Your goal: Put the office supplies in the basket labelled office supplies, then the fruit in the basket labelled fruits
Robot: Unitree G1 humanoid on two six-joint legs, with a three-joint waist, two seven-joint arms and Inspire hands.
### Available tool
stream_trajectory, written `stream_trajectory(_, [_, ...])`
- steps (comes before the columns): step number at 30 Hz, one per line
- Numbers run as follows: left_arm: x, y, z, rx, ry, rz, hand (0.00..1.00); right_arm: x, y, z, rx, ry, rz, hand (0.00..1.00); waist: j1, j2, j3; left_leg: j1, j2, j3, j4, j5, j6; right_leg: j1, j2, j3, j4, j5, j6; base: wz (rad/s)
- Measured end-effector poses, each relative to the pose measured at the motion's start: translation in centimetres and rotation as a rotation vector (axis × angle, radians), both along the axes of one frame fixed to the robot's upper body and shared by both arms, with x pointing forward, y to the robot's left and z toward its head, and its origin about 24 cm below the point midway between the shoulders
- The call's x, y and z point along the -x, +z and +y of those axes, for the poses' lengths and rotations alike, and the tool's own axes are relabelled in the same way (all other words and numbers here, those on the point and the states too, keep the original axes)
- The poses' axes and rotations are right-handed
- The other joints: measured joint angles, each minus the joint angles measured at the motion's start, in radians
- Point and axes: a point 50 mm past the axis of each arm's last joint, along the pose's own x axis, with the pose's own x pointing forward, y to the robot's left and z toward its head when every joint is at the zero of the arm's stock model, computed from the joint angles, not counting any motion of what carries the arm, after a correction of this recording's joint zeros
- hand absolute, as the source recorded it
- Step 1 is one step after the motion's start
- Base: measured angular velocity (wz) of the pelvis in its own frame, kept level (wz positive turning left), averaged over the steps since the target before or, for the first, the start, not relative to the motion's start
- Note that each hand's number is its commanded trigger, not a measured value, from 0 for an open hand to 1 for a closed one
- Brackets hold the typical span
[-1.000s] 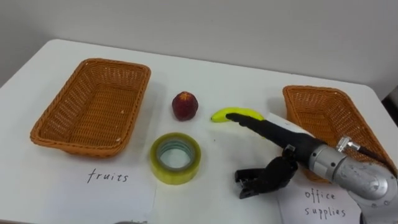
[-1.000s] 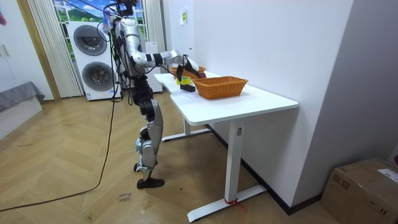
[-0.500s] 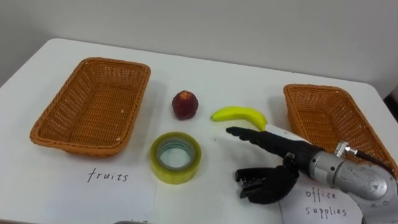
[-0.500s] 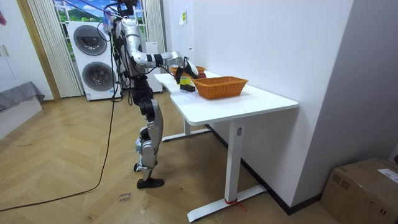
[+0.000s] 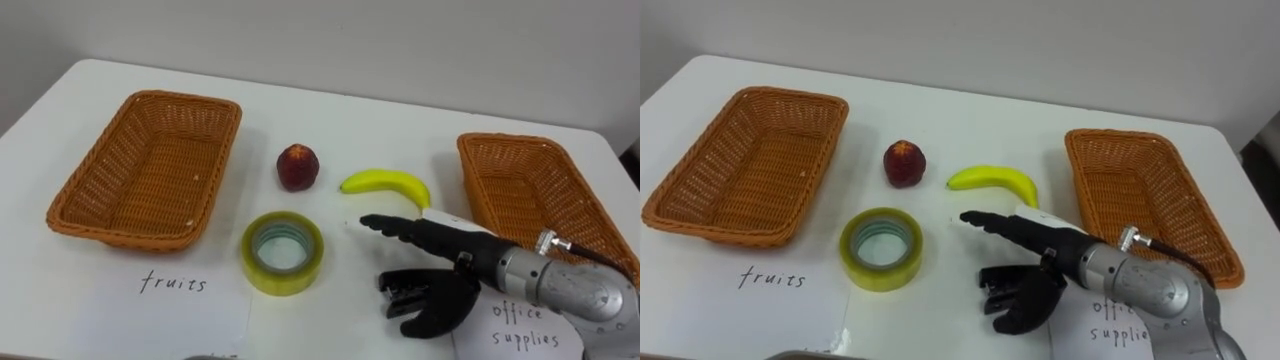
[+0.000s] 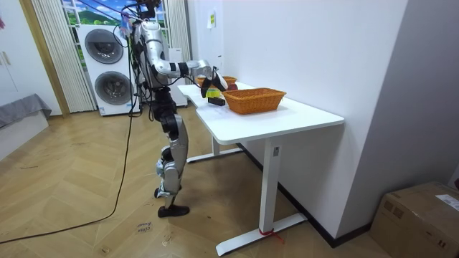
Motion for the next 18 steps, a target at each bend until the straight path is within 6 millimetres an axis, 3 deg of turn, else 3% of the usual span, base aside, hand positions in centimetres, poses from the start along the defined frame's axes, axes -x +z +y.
stream_trajectory(6, [0.1, 0.0, 0.1, -0.005, 0.005, 0.014, 0.0, 0.2, -1.3, -1.1, 0.098, -0.039, 0.033, 0.0, 0.002, -0.016, 0.0029, -0.001, 0.0, 0.0, 0.0, 0.0, 0.0, 0.001, 0.0, 0.0, 0.0, 0.0, 0.0, 0.0])
stream_trajectory(18, [-0.3, 0.0, 0.0, -0.004, 0.002, 0.009, 0.0, 0.0, -1.1, -1.3, 0.207, -0.052, -0.013, 0.0, 0.005, -0.02, 0.0039, -0.011, -0.001, 0.0, 0.001, 0.0, 0.0, -0.007, 0.0, 0.001, 0.001, 0.0, 0.0, 0.0])
